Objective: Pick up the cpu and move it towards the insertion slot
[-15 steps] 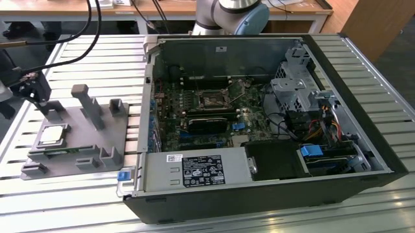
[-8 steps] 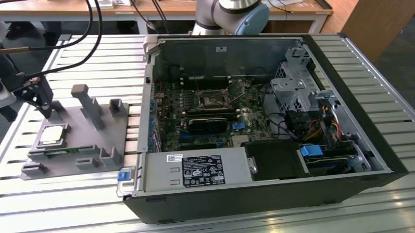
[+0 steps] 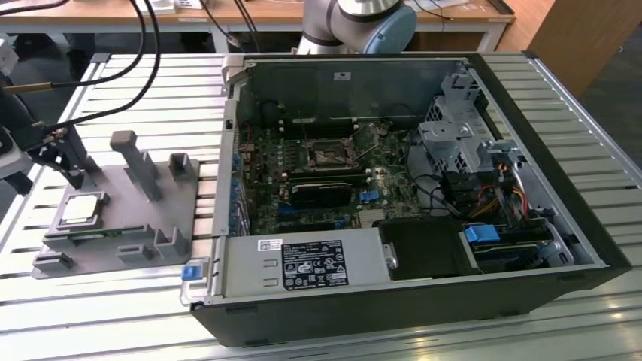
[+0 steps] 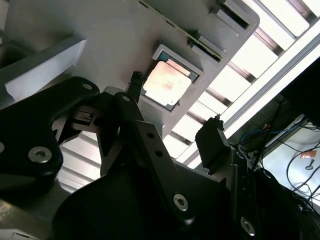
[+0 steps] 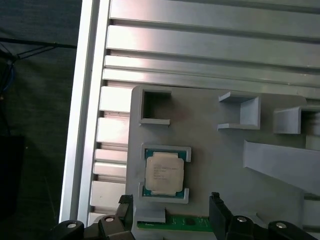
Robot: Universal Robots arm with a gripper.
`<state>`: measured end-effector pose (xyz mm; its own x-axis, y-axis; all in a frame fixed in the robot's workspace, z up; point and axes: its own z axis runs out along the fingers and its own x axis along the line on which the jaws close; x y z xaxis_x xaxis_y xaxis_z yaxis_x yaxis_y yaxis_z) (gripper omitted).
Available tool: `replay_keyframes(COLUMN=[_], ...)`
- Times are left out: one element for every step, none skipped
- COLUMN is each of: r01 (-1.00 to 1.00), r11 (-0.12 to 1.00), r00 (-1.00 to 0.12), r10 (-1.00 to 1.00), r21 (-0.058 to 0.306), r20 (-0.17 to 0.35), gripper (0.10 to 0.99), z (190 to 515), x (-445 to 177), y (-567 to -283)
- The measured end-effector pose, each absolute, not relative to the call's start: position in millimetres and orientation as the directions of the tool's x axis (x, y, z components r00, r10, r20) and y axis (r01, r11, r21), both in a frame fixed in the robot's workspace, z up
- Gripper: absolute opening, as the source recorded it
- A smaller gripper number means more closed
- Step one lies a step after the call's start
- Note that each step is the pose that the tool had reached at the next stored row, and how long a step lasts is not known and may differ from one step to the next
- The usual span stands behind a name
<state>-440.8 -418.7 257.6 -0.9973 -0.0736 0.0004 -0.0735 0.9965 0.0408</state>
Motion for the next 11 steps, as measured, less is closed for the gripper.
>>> replay_keyframes(r01=[-0.074,-0.074,-0.074,-0.074,-0.075,-0.075,-0.076,-0.076,-0.076,-0.077,-0.077], r11=[0.996,0.996,0.996,0.996,0.996,0.996,0.996,0.996,0.996,0.996,0.996], r00=[-0.997,-0.997,-0.997,-0.997,-0.997,-0.997,-0.997,-0.997,-0.997,-0.997,-0.997], r10=[-0.074,-0.074,-0.074,-0.074,-0.075,-0.075,-0.076,-0.076,-0.076,-0.077,-0.077], r21=[0.041,0.041,0.041,0.041,0.041,0.041,0.041,0.041,0.041,0.041,0.041], r20=[0.000,0.000,0.000,0.000,0.000,0.000,0.000,0.000,0.000,0.000,0.000], gripper=[0.706,0.706,0.706,0.706,0.706,0.706,0.706,0.706,0.706,0.706,0.706], z=[256,254,252,250,249,247,245,243,241,240,238], x=[-441,-441,-441,-441,-441,-441,-441,-441,-441,-441,-441], y=[-419,-419,-419,-419,-420,-420,-420,-420,-420,-420,-420])
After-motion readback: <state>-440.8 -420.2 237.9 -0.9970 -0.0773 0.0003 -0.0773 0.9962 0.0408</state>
